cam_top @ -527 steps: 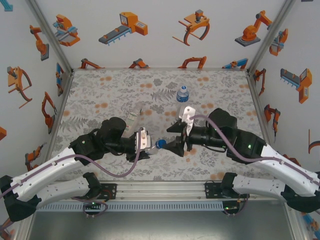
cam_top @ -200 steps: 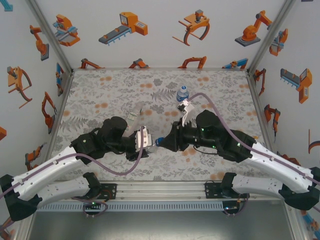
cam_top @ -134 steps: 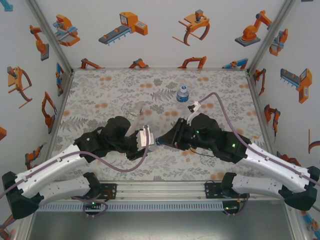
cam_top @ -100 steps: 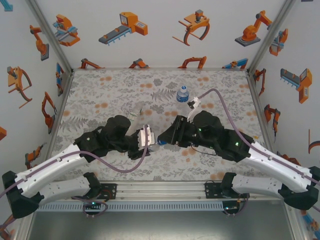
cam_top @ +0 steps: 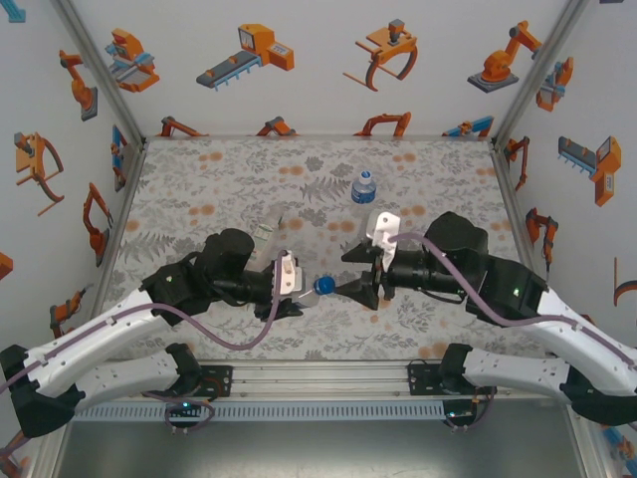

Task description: Screw on the bottle caps

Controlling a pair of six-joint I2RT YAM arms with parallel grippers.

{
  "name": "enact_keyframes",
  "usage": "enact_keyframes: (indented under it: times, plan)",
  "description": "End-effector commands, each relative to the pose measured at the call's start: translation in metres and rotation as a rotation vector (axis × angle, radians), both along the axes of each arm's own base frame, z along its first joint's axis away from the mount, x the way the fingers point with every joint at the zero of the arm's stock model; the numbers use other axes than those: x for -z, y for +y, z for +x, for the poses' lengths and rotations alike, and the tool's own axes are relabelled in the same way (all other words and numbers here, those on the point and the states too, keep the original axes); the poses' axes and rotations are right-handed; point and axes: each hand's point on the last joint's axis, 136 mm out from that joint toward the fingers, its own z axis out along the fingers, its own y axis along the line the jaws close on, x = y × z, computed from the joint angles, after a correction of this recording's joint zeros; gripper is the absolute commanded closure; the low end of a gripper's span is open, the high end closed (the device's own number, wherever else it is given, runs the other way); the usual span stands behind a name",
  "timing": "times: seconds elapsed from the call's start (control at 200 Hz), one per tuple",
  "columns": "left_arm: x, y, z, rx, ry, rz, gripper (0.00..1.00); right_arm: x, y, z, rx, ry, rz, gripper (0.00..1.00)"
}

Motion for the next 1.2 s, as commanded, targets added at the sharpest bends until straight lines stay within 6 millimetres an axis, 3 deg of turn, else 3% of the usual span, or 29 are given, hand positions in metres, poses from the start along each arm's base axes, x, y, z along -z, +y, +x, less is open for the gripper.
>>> enact_keyframes:
  times: [0.0,0.36,0.681,0.836,1.036,1.192]
  plan:
    - [-0.019,0.001,-0.01,0.038,0.007,-0.046,1.0,0.004,0.006,-0.031,-0.266,-0.221,-0.048,0.44]
    - [-0.02,0.005,-0.013,0.041,0.018,-0.044,1.0,0.013,0.023,-0.028,-0.311,-0.247,-0.058,0.51]
    - [-0.018,0.004,-0.013,0.041,0.019,-0.034,1.0,0.018,0.024,-0.028,-0.314,-0.234,-0.06,0.59]
    - [-0.019,0.004,-0.012,0.041,0.016,-0.034,1.0,0.021,0.026,-0.024,-0.278,-0.164,-0.064,0.7]
    - [-0.015,0.0,-0.003,0.011,-0.01,-0.034,1.0,0.021,0.027,0.008,0.009,0.169,0.022,1.0]
    - [-0.011,-0.002,0.011,-0.047,-0.051,-0.026,1.0,0.034,0.016,0.05,0.377,0.587,0.166,1.0]
